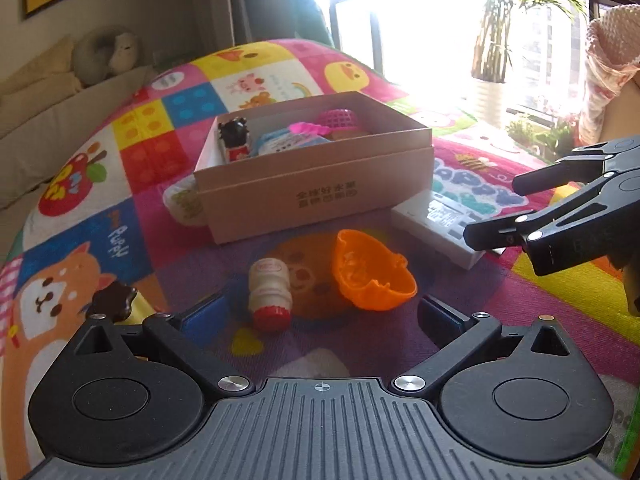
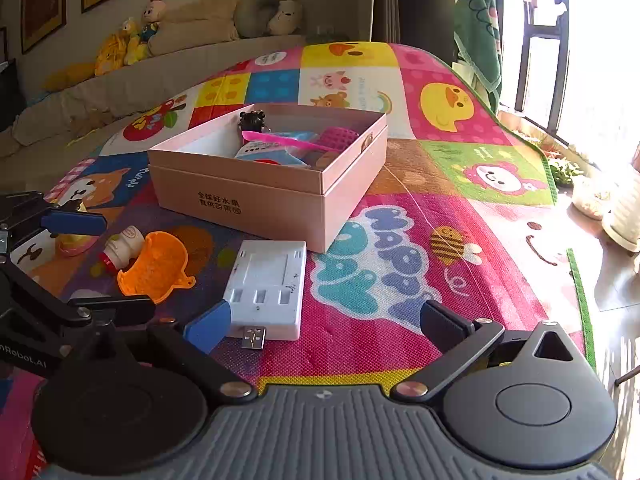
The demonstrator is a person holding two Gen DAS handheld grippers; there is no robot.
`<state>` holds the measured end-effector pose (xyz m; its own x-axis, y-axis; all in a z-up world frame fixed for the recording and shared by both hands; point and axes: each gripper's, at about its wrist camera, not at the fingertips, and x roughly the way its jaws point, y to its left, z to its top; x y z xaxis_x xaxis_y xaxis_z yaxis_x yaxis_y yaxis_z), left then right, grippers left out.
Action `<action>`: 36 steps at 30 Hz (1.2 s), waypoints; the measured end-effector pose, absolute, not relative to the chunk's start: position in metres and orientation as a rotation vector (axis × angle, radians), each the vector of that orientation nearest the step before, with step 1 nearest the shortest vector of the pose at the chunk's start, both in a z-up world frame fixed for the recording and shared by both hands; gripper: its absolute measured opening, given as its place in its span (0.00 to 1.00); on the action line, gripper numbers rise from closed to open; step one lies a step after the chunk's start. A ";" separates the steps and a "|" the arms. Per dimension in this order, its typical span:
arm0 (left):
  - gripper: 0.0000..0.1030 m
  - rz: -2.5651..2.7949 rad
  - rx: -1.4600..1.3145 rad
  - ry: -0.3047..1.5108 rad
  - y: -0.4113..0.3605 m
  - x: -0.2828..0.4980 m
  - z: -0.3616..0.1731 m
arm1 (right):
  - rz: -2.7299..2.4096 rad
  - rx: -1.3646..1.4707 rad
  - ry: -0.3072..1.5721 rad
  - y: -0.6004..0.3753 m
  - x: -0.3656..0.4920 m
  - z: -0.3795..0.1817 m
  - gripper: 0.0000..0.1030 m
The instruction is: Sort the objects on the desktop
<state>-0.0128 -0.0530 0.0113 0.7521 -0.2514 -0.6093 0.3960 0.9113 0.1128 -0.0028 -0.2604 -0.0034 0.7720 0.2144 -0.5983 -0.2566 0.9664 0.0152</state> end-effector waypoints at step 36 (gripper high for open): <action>1.00 -0.366 0.248 0.616 -0.066 -0.020 0.016 | 0.159 -0.112 0.710 -0.284 -0.010 -0.020 1.00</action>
<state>-0.0198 -0.0664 0.0162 0.7552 -0.2589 -0.6022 0.4044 0.9070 0.1173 -0.0098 -0.2841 -0.0202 0.7471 0.1066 -0.6561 -0.1827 0.9820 -0.0484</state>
